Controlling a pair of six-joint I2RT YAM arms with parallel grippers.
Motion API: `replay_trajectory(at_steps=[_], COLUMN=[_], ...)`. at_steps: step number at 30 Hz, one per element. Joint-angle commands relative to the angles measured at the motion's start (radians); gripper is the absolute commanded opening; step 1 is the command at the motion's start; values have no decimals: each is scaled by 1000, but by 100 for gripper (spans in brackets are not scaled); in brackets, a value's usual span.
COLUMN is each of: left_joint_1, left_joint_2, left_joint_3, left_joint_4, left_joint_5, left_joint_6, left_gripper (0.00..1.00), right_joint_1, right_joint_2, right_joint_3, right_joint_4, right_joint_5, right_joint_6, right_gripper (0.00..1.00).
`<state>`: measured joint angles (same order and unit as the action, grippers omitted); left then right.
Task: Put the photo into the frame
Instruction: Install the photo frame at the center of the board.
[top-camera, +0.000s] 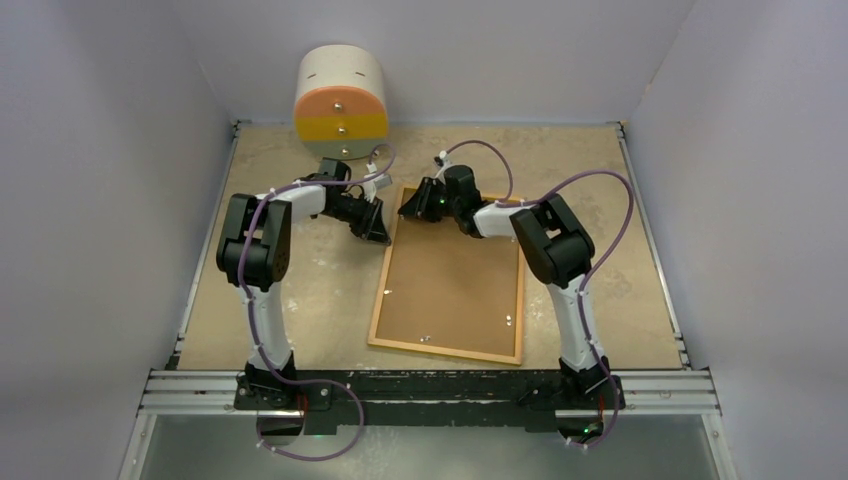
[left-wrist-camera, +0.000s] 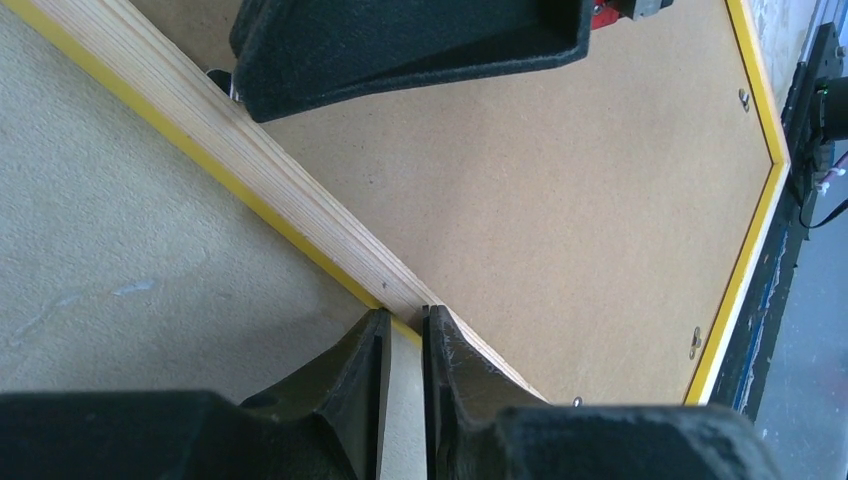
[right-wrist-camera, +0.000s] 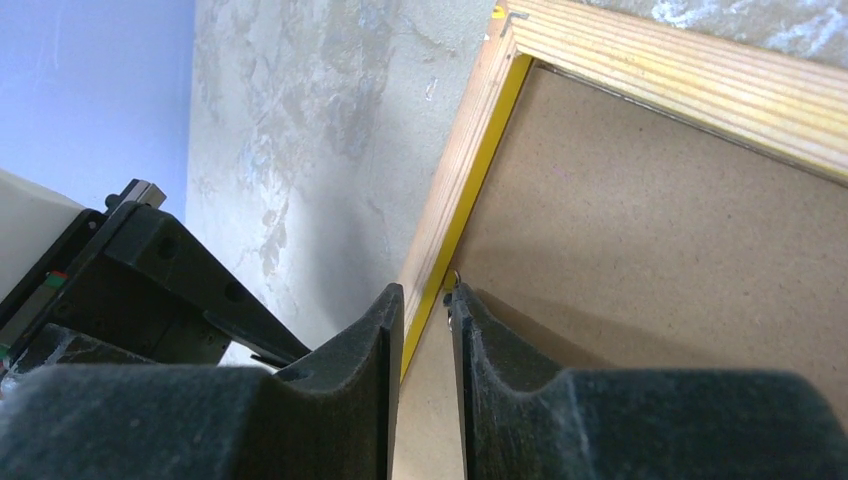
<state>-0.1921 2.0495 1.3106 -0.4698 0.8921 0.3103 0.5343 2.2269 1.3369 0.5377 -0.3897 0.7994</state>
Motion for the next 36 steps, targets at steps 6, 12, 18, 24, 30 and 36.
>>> replay_trajectory(at_steps=[6,12,18,24,30,36], left_joint_1=[-3,-3,-3,-3,-4,-3], left_joint_2=[5,6,5,-3,-7,-9], left_joint_3=[-31,-28,-25,-23,-25,-27], left_joint_4=[-23,-28,-34,-45,-49,-52], left_joint_5=[-56,-56,-57,-62,-75,-74], left_joint_6=[72,78,83,85,96,105], left_gripper=[18,17,17,17,16,15], right_joint_1=[10,10,9,-38,-132,-202], right_joint_2=[49,54,48,-68,-235,-313], right_joint_3=[61,83,118,95,-59,-191], right_joint_4=[-4,-29,-76,-135,-197,-269], right_joint_5=[-129,-164,-168,-54,76,194], right_joint_6=[18,12,-18,-72,-72,-78], right_gripper=[24,23,23,44,56,49])
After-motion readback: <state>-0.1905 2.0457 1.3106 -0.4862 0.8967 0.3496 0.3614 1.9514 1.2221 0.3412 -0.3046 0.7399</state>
